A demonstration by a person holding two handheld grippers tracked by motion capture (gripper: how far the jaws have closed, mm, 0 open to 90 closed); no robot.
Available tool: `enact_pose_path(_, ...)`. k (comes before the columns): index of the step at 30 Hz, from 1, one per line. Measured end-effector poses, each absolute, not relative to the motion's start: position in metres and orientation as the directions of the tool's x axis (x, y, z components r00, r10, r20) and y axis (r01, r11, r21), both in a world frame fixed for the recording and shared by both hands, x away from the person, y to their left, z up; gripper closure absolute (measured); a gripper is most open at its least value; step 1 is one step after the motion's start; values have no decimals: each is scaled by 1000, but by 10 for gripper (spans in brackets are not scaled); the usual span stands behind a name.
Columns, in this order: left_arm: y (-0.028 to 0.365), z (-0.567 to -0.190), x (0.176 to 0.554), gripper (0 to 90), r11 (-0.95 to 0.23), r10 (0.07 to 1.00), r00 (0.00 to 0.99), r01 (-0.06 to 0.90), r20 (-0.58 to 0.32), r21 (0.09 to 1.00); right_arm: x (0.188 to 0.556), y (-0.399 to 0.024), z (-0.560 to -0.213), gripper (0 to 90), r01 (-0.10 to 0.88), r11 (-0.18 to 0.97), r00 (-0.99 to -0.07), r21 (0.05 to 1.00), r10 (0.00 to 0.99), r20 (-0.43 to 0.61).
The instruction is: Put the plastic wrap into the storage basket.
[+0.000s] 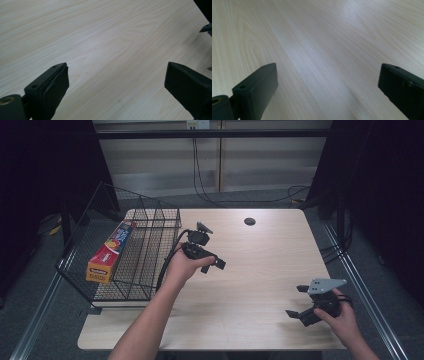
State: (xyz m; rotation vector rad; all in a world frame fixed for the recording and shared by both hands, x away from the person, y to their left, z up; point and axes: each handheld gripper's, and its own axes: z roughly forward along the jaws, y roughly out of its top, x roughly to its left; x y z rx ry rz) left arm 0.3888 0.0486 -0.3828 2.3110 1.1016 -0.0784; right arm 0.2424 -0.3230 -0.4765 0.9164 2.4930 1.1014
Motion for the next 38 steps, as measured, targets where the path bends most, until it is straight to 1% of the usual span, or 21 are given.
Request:
enact_pose_path(7, 48, -394, 383, 55, -489, 685, 664, 724, -299, 486, 242, -323, -476, 27, 442, 511, -766, 737, 643, 14)
enact_pose_path(18, 39, -419, 371, 54, -523, 672, 685, 708, -281, 475, 242, -323, -476, 27, 446, 510, -762, 736, 647, 13)
enact_pose_path(21, 38, -424, 368, 54, -523, 663, 690, 704, -290, 481, 242, -323, -476, 27, 443, 513, -764, 735, 645, 11)
enact_pose_path(26, 36, -433, 360, 54, -530, 656, 702, 689, -277, 494, 242, -323, -477, 27, 444, 512, -762, 736, 647, 10)
enact_pose_path(30, 35, -441, 354, 53, -555, 648, 716, 678, -260, 482, 243, -323, -477, 27, 443, 513, -763, 735, 646, 9)
enact_pose_path(35, 38, -443, 350, 53, -546, 637, 727, 660, -256, 516, 243, -323, -477, 27, 448, 509, -761, 735, 649, 14)
enact_pose_path(38, 37, -443, 348, 53, -558, 626, 740, 646, -248, 521, 244, -323, -479, 26, 447, 514, -763, 732, 647, 11)
